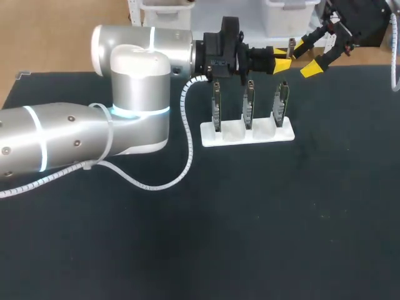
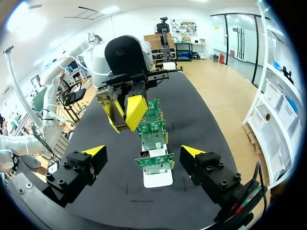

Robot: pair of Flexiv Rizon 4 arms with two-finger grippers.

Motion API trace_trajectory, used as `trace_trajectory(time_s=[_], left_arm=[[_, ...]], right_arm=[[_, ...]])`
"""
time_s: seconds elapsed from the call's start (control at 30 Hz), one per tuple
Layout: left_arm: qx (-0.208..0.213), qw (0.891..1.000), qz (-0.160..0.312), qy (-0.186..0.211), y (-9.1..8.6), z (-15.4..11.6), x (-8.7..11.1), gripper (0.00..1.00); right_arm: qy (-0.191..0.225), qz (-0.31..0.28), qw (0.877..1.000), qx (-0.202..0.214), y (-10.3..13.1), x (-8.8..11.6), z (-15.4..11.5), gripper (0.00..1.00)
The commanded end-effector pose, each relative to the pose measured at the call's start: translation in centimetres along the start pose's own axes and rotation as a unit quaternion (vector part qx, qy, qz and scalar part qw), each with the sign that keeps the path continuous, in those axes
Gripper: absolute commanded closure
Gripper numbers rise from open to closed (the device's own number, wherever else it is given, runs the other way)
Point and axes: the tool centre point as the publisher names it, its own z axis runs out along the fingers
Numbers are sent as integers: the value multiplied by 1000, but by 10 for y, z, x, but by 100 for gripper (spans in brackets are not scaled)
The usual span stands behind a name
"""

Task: Pick up the optical module with the left hand, and insert it into the network port with the right hand.

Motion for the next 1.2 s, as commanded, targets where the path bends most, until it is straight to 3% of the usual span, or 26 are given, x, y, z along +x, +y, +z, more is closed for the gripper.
trace_trajectory(time_s=[0.03,1.2], left_arm=[[5,1000,-2,0,6,1,3,100],[14,999,-29,9,4,7,12,100]], right_arm=[[0,0,1000,3,2,0,0,0],[0,0,1000,3,2,0,0,0]])
